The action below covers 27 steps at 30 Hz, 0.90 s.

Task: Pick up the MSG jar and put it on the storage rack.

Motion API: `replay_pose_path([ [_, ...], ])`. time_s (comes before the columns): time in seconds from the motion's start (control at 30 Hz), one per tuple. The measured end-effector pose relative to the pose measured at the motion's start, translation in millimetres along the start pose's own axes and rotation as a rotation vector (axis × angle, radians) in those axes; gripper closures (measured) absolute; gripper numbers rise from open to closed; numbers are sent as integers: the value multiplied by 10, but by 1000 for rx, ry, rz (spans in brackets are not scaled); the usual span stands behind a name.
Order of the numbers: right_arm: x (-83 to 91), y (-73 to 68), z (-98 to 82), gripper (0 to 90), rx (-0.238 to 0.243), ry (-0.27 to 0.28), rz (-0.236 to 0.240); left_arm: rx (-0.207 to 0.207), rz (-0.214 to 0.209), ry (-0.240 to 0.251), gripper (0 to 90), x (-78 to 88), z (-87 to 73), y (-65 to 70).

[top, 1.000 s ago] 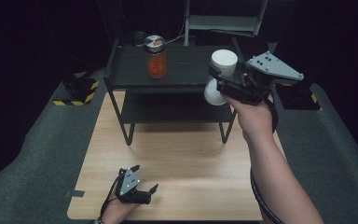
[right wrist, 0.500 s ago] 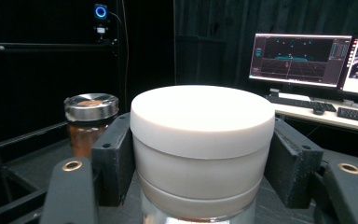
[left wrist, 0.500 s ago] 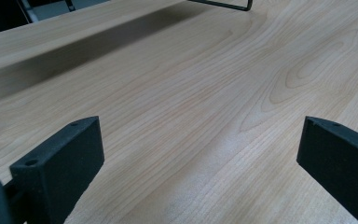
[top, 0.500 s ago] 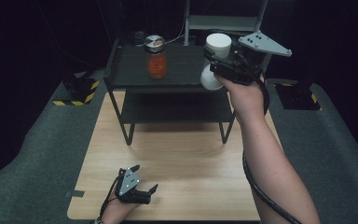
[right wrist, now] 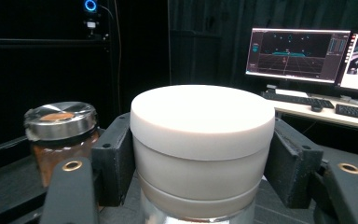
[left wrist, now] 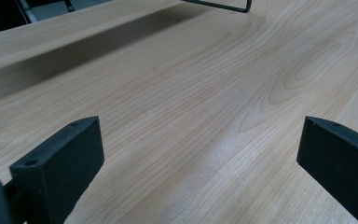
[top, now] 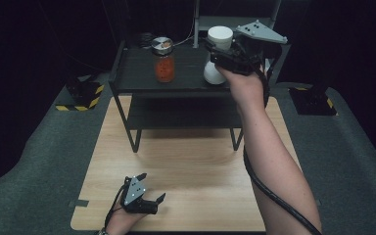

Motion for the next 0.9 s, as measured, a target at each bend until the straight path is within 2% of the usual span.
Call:
replay_pose_path([
  [0.43, -245, 57, -12, 336, -10, -33, -11, 11, -1, 8, 8, 7, -7, -11],
  [0.9, -273, 59, -18, 336, -10, -38, -4, 17, -1, 8, 8, 10, -9, -18],
])
Point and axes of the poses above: each handheld gripper's, and its own axes: x roughly backward along the jaws, z roughly out of its top, y roughly to its right, the point moved 8 cm from there along -x, roughly forward along the jaws, and after that the axes turned 10 degrees about x, right-handed, at the moved point
